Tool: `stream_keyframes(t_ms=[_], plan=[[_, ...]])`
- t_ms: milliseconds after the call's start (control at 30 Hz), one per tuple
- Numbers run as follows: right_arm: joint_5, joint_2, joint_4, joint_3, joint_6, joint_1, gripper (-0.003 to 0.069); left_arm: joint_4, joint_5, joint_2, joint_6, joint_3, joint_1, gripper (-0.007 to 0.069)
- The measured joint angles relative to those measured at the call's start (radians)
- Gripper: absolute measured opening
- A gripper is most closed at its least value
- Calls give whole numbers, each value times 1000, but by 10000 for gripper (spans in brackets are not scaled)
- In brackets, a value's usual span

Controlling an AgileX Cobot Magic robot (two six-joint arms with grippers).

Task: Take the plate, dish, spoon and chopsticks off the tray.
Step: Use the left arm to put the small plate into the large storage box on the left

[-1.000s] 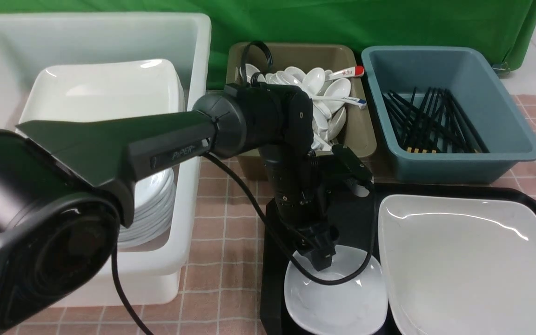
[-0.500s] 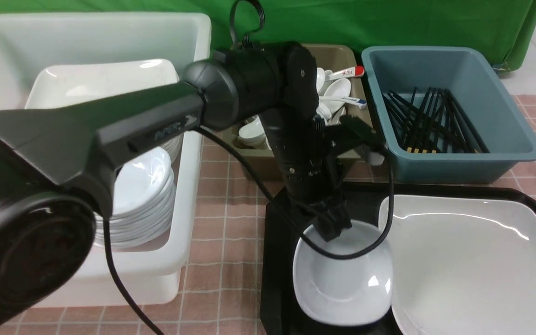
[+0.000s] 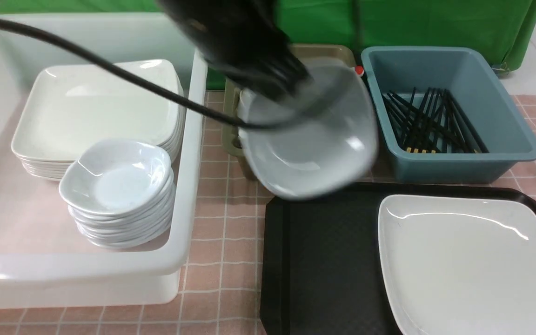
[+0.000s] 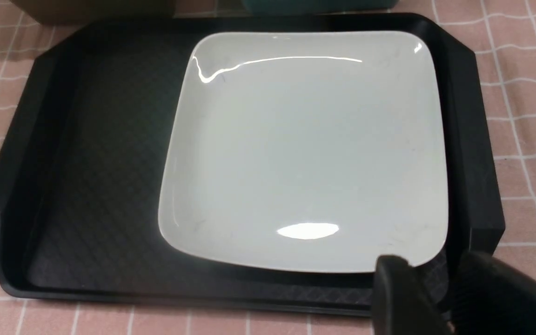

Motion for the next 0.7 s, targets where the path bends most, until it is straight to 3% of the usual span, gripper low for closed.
stream_keyframes(t_ms=[33,67,200,300,433,700], plan=[[0,0,0,0,0,0,240,-11,0,-52,-6,52,79,37],[0,0,0,0,0,0,240,-13,0,-59,-6,68,92,37],[0,0,0,0,0,0,240,-102,6,-142,-11,233,370,37],[-2,0,0,0,0,0,240,-264,7,-146,6,353,616,37],[-2,0,0,0,0,0,240,-464,-21,-117,66,465,808,37],[-2,0,0,0,0,0,240,-518,-44,-18,157,509,851,37]])
